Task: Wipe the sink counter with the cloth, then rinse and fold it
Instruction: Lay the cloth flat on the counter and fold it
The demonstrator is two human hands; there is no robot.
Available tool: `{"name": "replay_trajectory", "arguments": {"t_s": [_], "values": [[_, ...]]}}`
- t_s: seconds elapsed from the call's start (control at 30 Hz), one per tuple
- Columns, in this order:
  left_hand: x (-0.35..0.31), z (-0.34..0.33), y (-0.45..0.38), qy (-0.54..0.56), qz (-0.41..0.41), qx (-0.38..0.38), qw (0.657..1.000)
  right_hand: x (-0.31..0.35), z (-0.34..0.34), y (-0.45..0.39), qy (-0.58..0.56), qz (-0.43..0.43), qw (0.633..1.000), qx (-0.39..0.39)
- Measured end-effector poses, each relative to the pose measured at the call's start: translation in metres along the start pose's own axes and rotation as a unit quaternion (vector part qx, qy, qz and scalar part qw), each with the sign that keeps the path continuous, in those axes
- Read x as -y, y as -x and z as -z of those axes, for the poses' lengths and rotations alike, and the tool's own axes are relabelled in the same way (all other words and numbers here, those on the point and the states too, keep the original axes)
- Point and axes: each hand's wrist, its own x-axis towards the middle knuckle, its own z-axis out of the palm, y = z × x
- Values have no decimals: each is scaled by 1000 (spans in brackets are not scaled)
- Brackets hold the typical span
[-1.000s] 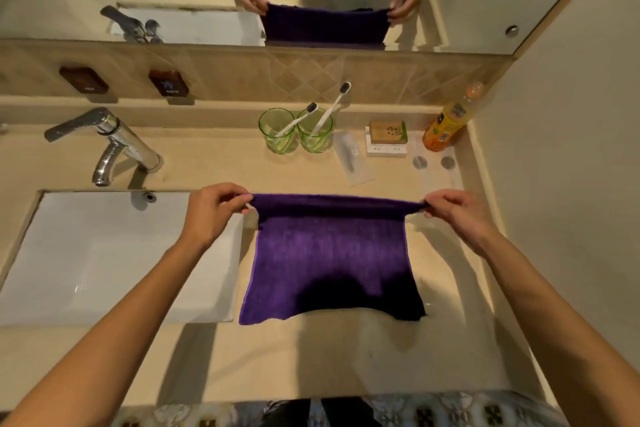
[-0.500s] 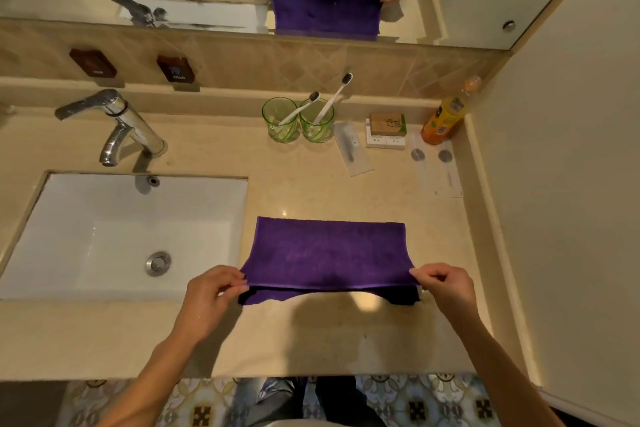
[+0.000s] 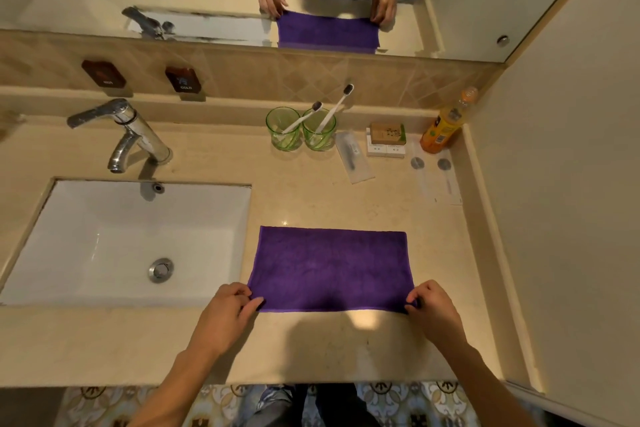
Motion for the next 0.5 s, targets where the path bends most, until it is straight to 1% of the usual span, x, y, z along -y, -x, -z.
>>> {"name": "replay_trajectory", "arguments": {"t_s": [0.17,0.27,0.33,0.4,0.5], "values": [[-11,-2,0,58,95,-34,993,14,15,-9,116,-34,992,21],[-18,-3,-5,78,164,-58,982,38,26,-24,143,-26,989,8],[-19,-4,-8,82,194,-63,976,63,26,-39,121,7,992,12],[-17,-6,-12,92,222,-46,970,95,20,-54,101,66,992,33],[-15,-8,-11,106,249,-16,962,156,3,-75,109,160,978,75]]}}
